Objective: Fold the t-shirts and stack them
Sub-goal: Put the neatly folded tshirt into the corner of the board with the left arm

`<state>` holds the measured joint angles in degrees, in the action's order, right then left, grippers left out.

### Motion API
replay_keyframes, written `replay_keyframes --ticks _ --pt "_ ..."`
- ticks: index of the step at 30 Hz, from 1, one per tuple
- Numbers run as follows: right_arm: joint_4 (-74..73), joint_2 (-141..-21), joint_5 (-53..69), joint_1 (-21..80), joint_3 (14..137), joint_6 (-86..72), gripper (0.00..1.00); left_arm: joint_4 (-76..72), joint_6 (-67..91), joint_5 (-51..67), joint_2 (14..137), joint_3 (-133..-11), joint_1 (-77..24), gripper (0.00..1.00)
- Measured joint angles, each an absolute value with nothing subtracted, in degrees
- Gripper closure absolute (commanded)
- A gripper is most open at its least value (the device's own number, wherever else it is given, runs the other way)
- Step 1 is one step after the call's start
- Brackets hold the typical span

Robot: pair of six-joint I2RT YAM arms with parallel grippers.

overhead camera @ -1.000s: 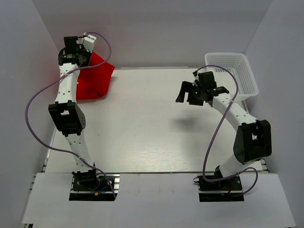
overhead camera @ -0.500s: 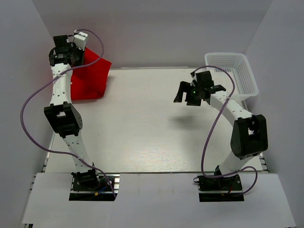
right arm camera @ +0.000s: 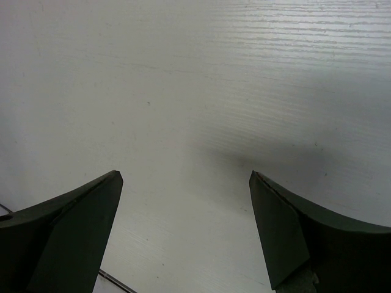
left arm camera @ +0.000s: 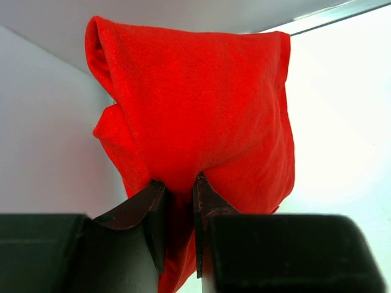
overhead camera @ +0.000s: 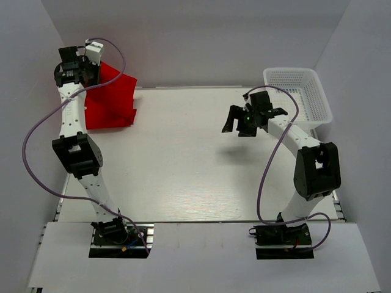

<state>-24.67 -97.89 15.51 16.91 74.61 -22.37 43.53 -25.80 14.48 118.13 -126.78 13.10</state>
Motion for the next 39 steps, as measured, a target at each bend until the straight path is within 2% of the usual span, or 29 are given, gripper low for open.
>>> replay_keyframes --ticks 8,17,19,20,21,31,39 --pt "-25.6 -100.9 16.6 17.0 78.0 -22.8 0.10 42.7 -25.6 12.4 119.3 -125.2 15.6 1.00" --pt "-25.7 -103.5 18.0 17.4 79.7 -23.9 0.10 40.0 -25.4 8.0 127.2 -125.3 18.3 1.00" --pt "-25.8 -104.0 18.0 17.4 80.5 -23.9 0.10 39.5 -24.8 4.9 129.2 -125.9 18.5 0.43" --pt "-25.8 -104.3 18.0 17.4 81.0 -23.9 0.10 39.1 -24.7 3.4 130.1 -126.2 18.6 0.18" --pt "-25.8 -104.5 18.0 17.4 81.3 -23.9 0.10 38.7 -24.2 1.5 131.0 -126.5 18.7 0.00" --pt "-26.0 -104.3 17.7 17.6 81.6 -23.3 0.10 36.6 -19.3 -3.9 130.4 -129.1 18.6 0.00" --pt "-25.5 -95.0 15.3 17.8 74.0 -21.9 0.10 39.0 -9.8 5.6 122.0 -125.6 16.8 0.00"
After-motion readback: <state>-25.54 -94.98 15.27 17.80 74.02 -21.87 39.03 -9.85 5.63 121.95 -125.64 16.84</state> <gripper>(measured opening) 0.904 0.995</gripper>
